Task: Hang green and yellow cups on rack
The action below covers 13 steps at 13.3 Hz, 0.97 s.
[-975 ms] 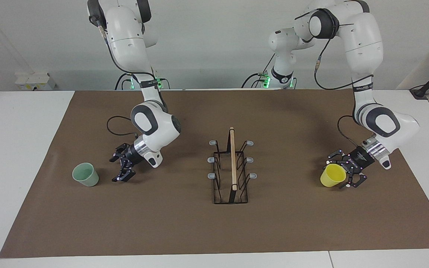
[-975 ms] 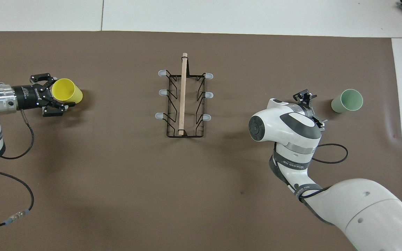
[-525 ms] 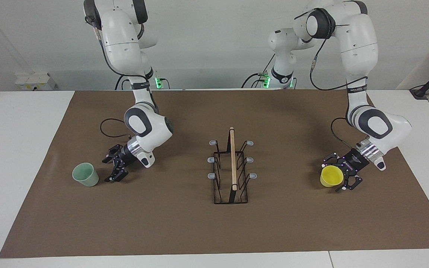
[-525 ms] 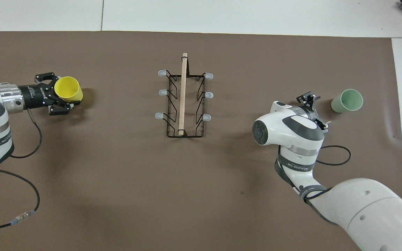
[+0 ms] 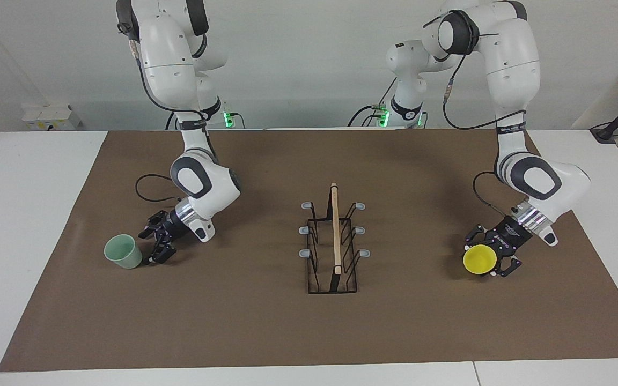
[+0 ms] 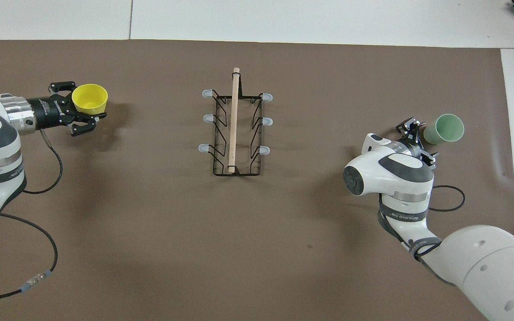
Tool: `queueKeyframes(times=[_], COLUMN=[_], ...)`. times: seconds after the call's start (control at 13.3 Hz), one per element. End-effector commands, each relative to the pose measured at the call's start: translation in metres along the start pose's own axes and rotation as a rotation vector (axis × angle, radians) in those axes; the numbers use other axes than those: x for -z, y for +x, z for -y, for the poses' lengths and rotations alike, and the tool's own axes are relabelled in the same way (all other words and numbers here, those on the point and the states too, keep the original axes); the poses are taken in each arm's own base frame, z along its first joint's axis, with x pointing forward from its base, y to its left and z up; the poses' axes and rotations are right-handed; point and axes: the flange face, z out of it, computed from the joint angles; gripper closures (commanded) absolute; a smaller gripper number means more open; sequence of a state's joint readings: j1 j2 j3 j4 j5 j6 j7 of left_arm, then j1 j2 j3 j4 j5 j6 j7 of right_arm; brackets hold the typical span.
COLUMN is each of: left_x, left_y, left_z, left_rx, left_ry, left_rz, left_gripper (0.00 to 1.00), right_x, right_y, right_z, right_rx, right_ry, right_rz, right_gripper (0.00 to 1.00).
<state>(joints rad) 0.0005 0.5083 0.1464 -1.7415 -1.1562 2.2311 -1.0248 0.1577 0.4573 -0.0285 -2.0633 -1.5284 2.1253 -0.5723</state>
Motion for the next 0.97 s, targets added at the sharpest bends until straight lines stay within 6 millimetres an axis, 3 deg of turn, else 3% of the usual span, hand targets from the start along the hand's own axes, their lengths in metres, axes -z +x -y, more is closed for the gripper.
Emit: queueKeyframes(times=[0.0, 0.15, 0.3, 0.6, 0.9], left_x=[0.005, 0.003, -0.005, 0.01, 0.015], left_y=[-0.052, -0.105, -0.141, -0.19, -0.236], left_z=[-0.006, -0.002, 0.006, 0.019, 0.063], left_rx=[-0.145, -0.29, -0.429, -0.638, -0.843], left_ry=[0.0, 0.022, 0.037, 0.038, 0.118], left_rz=[-0.047, -0.091, -0.179, -0.302, -0.46], left_gripper=[1.0, 1.0, 1.0, 1.0, 1.0], right_x=[-0.007, -0.008, -0.017, -0.027, -0.032], right_y=[-0.002, -0.001, -0.006, -0.005, -0.007], right_z=[0.006, 0.007, 0.01, 0.014, 0.016], right_rx=[-0.013, -0.011, -0.003, -0.008, -0.022], right_ry=[-0.036, -0.055, -0.082, -0.126, -0.122], right_rz=[-0.006, 0.004, 0.011, 0.005, -0.002], right_gripper=[0.0, 0.0, 0.0, 0.0, 0.0])
